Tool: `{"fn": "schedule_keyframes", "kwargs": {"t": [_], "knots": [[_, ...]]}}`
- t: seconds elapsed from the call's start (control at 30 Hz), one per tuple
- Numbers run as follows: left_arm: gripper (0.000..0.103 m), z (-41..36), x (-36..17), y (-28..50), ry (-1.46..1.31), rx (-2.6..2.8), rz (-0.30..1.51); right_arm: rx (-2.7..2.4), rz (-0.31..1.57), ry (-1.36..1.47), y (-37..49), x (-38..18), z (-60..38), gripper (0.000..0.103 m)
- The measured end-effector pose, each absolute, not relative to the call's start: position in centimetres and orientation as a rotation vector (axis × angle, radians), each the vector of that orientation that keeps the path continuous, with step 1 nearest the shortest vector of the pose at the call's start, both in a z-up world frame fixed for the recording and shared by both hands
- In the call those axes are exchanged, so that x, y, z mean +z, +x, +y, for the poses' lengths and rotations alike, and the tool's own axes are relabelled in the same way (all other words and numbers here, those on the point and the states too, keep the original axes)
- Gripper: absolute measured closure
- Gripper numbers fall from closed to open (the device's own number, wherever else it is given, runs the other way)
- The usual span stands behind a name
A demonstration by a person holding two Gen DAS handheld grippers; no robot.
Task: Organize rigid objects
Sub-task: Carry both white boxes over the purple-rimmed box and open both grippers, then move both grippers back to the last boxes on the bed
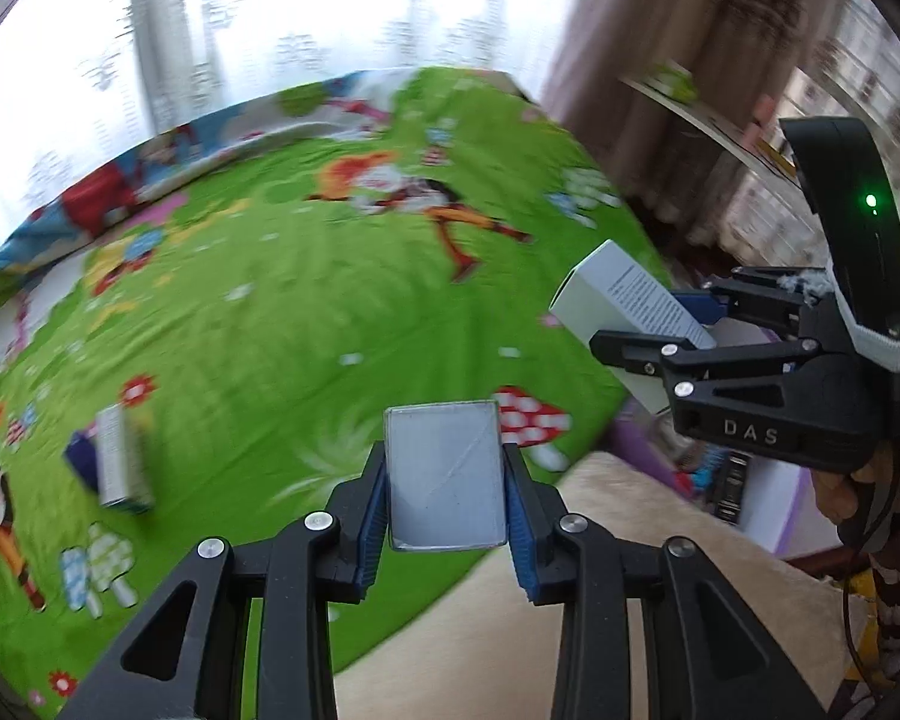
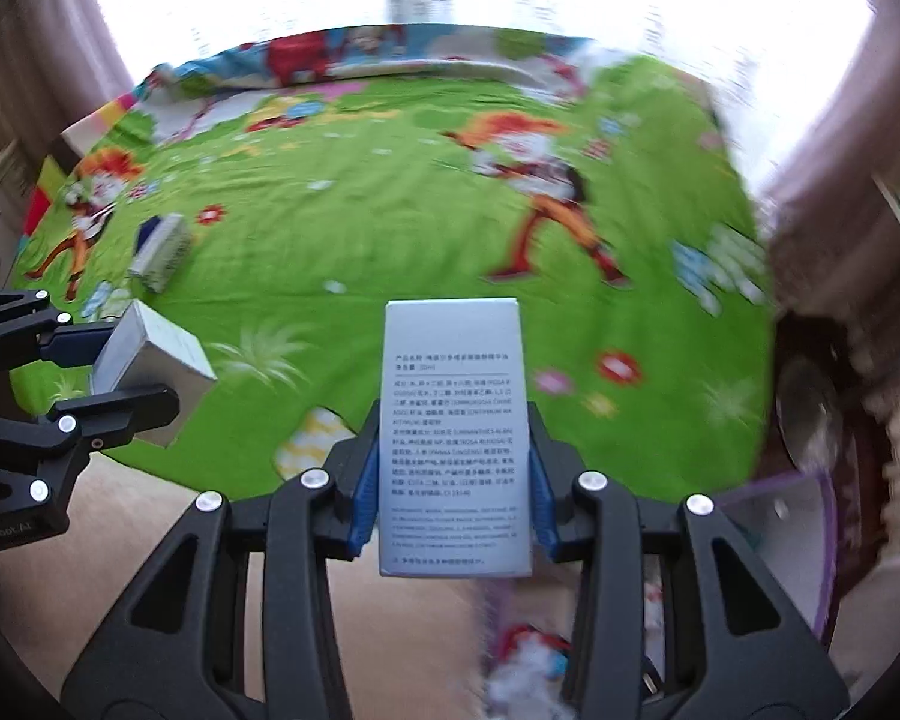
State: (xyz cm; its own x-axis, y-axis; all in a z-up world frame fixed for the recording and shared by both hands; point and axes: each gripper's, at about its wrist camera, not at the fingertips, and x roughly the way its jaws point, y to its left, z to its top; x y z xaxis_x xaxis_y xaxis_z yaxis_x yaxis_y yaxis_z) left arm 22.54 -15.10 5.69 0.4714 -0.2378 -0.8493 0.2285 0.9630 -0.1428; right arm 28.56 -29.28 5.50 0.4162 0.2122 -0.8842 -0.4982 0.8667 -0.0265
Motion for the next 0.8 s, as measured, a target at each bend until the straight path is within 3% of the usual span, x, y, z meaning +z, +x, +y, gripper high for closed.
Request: {"fn": "schedule_keyframes", "kwargs": {"t": [0.33, 0.7, 0.8], "knots": [[0.067, -27.6, 3.3, 24.4, 0.052, -0.509, 1.152, 0.181, 1.115, -0.163, 26.8, 4.5, -43.7, 0.058], [0.063, -33.0, 1.3, 26.1, 0.047, -0.59, 1.203, 0.033, 1.158, -0.071, 26.3, 3.0, -50.2, 0.057], [0.057, -32.6, 1.3, 25.9, 0.036, -0.59, 1.205, 0.032, 1.165, -0.063, 26.5, 2.8, -50.2, 0.046]]}}
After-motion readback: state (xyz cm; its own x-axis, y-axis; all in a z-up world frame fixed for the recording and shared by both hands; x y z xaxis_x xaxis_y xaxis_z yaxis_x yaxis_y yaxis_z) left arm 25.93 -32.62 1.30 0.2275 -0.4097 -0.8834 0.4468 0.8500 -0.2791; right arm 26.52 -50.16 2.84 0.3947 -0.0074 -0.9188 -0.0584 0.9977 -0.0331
